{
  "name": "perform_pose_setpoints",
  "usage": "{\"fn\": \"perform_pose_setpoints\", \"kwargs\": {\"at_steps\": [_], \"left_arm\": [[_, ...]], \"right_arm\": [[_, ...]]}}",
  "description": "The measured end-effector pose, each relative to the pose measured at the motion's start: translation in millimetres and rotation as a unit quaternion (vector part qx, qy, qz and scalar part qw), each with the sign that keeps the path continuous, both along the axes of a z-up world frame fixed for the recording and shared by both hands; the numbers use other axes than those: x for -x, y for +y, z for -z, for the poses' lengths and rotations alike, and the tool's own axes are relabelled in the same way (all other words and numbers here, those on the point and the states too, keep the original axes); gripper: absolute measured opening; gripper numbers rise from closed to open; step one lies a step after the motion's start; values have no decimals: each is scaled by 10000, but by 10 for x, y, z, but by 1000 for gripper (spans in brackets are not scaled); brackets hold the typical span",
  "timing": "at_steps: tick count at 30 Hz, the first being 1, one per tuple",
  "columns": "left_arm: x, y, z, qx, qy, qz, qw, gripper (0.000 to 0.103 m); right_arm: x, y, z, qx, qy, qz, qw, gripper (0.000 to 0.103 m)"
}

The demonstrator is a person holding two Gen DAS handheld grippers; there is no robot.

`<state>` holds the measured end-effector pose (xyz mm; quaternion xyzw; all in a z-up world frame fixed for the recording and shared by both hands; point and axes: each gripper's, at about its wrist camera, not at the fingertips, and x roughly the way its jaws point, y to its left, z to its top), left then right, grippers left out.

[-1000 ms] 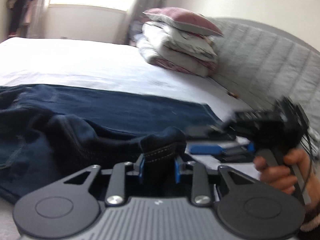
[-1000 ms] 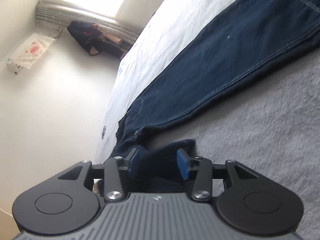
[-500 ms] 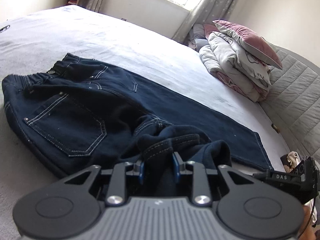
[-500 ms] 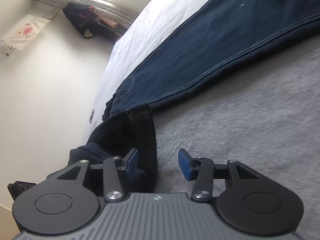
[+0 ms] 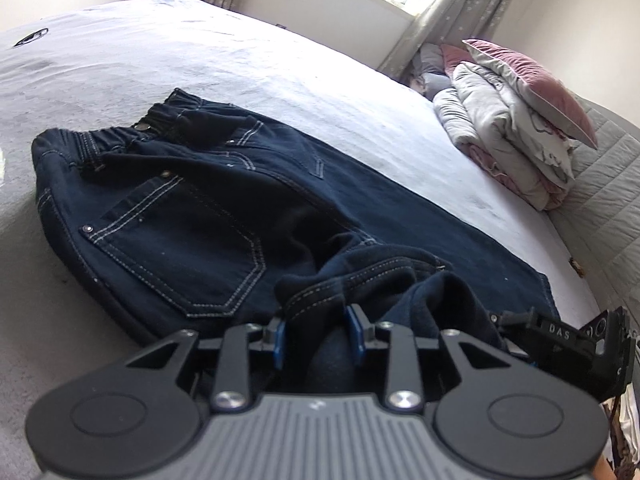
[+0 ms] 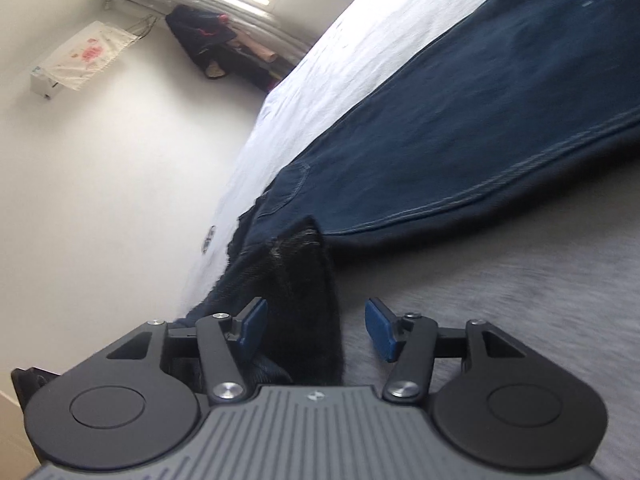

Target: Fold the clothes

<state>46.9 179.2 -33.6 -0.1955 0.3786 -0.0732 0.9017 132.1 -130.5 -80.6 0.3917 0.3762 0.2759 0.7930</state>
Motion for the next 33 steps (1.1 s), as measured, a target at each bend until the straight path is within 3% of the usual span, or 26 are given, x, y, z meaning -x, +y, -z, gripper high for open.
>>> {"fn": "perform_pose_setpoints", "kwargs": {"at_steps": [4, 6, 7, 8, 17, 22, 27, 33], "left_arm": [[-30, 58, 51, 72, 85, -83, 9999, 34], [-42, 67, 53, 145, 68, -92, 9998, 34], [-44, 55, 44, 141, 24, -76, 9999, 34], [-45, 30, 29, 84, -38, -40, 10000, 34], [-43, -228, -36, 57, -346, 523, 9980, 40], [4, -464, -100, 8, -644, 1036, 9925, 43], [89, -592, -154, 68, -907, 1446, 9853, 44], [125, -561, -166, 170, -944, 1428, 9851, 44]], "right_arm": [[-56, 123, 7, 135, -74, 18, 9999, 56], [-40, 155, -24, 198, -53, 22, 9998, 39], [-25, 164, -44, 238, -29, 20, 9997, 17], [-7, 172, -66, 285, -10, 21, 9996, 12], [453, -292, -481, 908, -130, 634, 9938, 9], [829, -666, -806, 1307, -183, 1021, 9860, 9], [1195, -1056, -1117, 1868, -337, 1479, 9706, 9], [1412, -1463, -1288, 2485, -324, 2029, 9466, 9]]}}
